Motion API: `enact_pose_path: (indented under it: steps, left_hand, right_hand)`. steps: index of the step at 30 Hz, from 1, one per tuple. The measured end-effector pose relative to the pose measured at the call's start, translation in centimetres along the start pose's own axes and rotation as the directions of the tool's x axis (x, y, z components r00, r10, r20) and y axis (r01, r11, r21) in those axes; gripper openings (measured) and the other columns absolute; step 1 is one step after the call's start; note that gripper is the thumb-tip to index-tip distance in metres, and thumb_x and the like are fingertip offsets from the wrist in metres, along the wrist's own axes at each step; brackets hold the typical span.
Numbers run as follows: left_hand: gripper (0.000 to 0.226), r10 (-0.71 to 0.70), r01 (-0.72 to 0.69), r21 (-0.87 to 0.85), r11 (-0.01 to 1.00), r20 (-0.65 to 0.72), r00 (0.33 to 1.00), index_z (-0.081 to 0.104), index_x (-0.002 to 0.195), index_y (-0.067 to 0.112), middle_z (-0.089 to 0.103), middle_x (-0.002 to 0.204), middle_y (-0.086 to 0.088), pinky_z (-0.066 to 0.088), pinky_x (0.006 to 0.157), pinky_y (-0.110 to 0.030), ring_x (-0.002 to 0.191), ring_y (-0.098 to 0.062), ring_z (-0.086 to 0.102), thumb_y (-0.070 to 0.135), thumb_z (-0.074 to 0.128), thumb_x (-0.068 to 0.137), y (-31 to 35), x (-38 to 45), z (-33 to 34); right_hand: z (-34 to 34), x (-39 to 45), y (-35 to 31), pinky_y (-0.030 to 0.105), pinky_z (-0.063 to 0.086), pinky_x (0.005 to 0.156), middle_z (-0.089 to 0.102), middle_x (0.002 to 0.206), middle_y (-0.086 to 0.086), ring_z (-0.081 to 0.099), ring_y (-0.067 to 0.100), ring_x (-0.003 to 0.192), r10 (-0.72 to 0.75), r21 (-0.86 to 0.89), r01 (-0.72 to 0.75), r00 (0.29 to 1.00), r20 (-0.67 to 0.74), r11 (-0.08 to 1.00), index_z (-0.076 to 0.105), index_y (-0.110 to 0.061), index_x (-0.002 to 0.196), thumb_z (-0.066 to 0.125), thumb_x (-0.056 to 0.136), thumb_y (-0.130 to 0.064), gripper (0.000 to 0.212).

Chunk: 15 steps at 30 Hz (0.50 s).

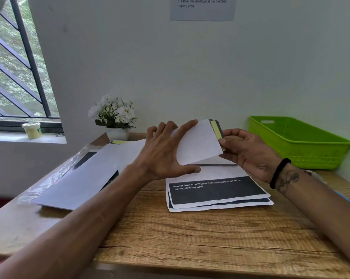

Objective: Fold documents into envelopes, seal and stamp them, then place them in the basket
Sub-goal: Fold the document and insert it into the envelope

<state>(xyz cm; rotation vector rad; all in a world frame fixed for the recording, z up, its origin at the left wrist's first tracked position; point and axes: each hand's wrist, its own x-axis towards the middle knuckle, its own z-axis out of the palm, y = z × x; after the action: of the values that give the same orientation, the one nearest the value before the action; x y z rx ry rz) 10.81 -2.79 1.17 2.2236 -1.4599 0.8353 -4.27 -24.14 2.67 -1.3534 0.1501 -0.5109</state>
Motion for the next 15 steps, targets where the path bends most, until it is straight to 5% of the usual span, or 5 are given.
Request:
enact_pose_path:
  steps: [9,15]
  left_hand:
    - [0.103,0.062,-0.067,-0.103,0.992,-0.052,0.997,0.026,0.16,0.035,0.044,0.117,0.003,0.043,0.093,-0.04,0.105,-0.016,0.039,0.075,0.07,0.076,0.49,0.11,-0.23]
    - [0.102,0.067,-0.067,0.017,0.998,-0.012,0.998,0.028,0.16,0.034,0.043,0.119,0.001,0.038,0.093,-0.038,0.106,-0.017,0.038,0.077,0.066,0.076,-0.14,0.03,-0.37]
  right_hand:
    - [0.65,-0.76,-0.2,0.031,0.061,0.063,0.072,0.082,0.013,0.067,0.022,0.067,-0.17,-0.227,0.152,0.983,-0.063,0.962,0.06,-0.008,0.097,0.079,0.081,0.005,0.028]
    - [0.74,-0.54,-0.21,0.021,0.05,0.053,0.07,0.08,0.026,0.063,0.025,0.068,-0.357,-0.538,0.279,0.933,-0.044,0.796,0.069,0.0,0.086,0.085,0.079,-0.002,0.018]
